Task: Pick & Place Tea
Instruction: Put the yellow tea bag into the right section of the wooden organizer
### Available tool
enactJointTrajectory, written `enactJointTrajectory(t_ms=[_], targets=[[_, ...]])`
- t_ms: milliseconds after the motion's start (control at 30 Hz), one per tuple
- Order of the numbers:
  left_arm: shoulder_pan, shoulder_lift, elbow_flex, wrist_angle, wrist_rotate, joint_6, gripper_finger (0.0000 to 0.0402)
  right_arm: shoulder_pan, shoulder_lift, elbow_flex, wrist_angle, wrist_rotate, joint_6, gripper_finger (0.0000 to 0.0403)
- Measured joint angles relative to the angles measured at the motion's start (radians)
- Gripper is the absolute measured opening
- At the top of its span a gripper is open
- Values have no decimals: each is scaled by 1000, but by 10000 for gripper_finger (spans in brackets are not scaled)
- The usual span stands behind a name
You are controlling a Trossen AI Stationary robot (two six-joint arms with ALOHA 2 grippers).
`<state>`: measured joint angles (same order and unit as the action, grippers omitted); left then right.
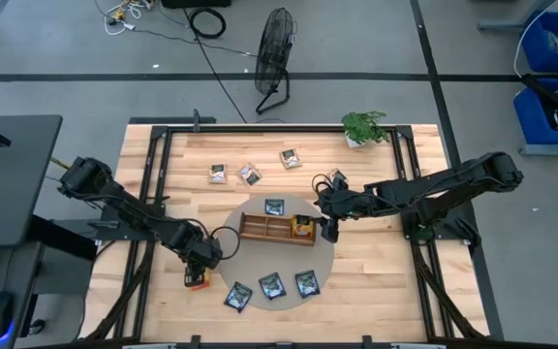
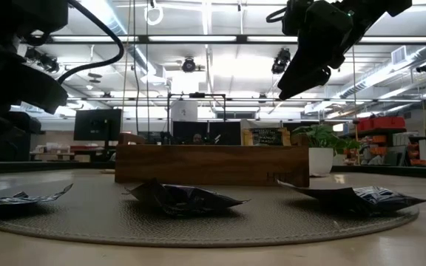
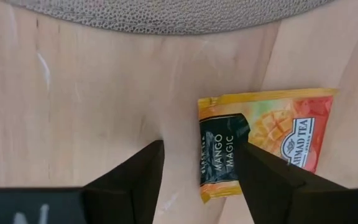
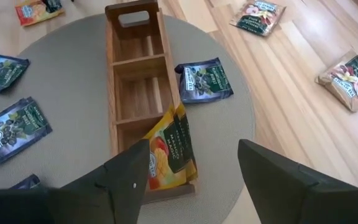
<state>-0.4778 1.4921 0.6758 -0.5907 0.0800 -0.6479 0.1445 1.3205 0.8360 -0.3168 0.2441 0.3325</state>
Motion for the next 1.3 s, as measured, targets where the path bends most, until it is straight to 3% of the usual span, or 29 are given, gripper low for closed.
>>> enactJointTrajectory(t_ms=[233, 500, 700, 867, 1133, 1300], targets=[[-1, 12, 0, 0, 6, -24, 153, 0, 0, 0, -8, 12, 0, 252], [14, 16, 0, 34, 39, -44, 13, 0, 0, 0, -36, 36, 0, 252], [64, 9, 1, 50, 71, -70, 3, 0, 0, 0, -37, 36, 12, 252], [74, -31, 11, 23, 32, -74, 2, 0, 0, 0, -31, 35, 32, 252], [74, -105, 121, -104, -4, -39, 1, 0, -5, 0, 28, -6, 82, 252], [86, -126, 236, -231, -98, -6, 1, 0, -23, 0, 132, -25, 131, 252]])
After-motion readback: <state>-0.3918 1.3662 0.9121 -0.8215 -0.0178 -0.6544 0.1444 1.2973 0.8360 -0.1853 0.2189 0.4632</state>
